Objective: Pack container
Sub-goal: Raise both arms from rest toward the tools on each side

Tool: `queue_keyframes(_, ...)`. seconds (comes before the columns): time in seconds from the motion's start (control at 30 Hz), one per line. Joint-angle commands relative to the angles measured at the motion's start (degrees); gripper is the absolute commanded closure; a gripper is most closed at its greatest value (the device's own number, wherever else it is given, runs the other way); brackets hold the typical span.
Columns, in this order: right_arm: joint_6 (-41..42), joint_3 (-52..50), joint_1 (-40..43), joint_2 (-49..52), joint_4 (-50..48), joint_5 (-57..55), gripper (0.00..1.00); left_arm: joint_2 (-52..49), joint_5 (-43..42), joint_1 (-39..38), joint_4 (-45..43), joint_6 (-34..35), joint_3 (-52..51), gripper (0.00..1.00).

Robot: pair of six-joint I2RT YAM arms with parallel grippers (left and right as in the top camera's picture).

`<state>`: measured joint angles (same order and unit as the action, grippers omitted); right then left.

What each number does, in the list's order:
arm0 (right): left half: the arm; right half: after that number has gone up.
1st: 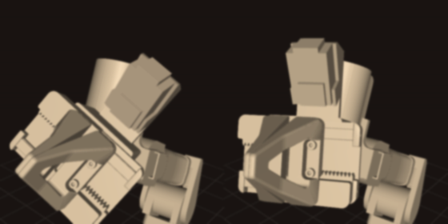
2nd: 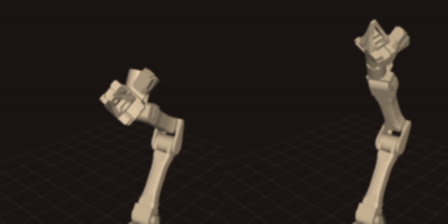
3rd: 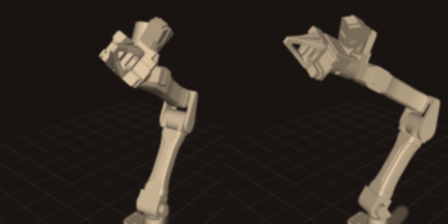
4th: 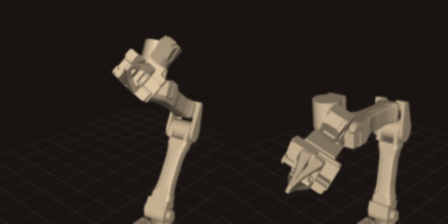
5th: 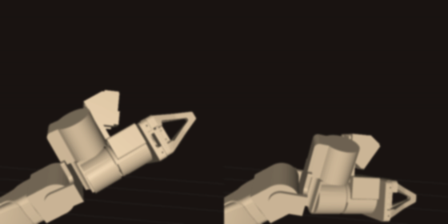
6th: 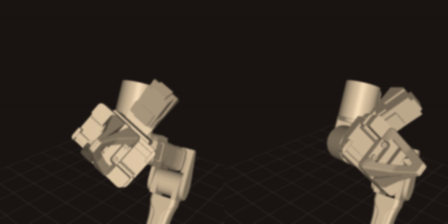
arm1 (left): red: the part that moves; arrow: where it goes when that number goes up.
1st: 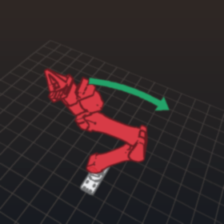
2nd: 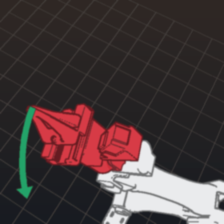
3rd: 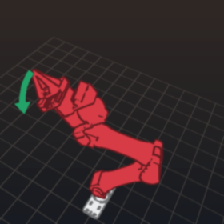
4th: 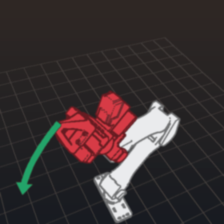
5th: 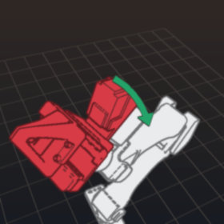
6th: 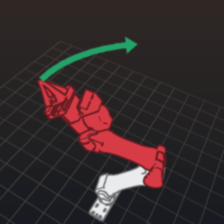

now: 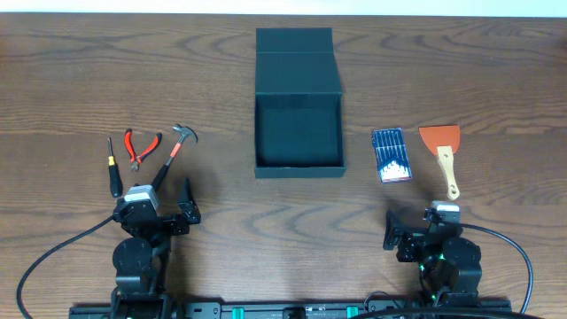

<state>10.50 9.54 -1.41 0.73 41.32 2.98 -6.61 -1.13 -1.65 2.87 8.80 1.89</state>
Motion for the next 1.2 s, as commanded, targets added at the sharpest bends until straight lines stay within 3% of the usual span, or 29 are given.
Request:
queue_keyframes(0.0,0.6,-0.3,0.3,-0.2,0.0,-0.2,0.01,0.3,0.7,0.1,1.2,-0.1,-1.6,0.01)
queue_keyframes(0.43,0.7,-0.3,0.3,-0.2,-1.1,-0.1,0.01,0.3,0.7,0.1,1.2,-0.1,-1.6,0.01)
queue_keyframes(0.8,10.3,-0.2,0.3,-0.2,-3.1,9.8,0.01,-0.3,0.1,0.1,1.1,0.8,-1.6,0.01)
queue_keyframes(0.97,10.2,0.7,0.3,0.1,-4.8,12.4,0.01,-1.5,-3.0,0.1,1.1,15.7,-0.6,0.01)
queue_keyframes(1.07,8.6,3.5,0.3,1.9,-4.9,9.8,0.01,-1.5,-7.7,0.1,1.7,16.0,2.3,0.02)
queue_keyframes(1.17,5.4,8.7,0.3,7.6,-4.9,8.8,0.01,-2.2,-7.8,0.1,7.8,15.9,8.3,0.01)
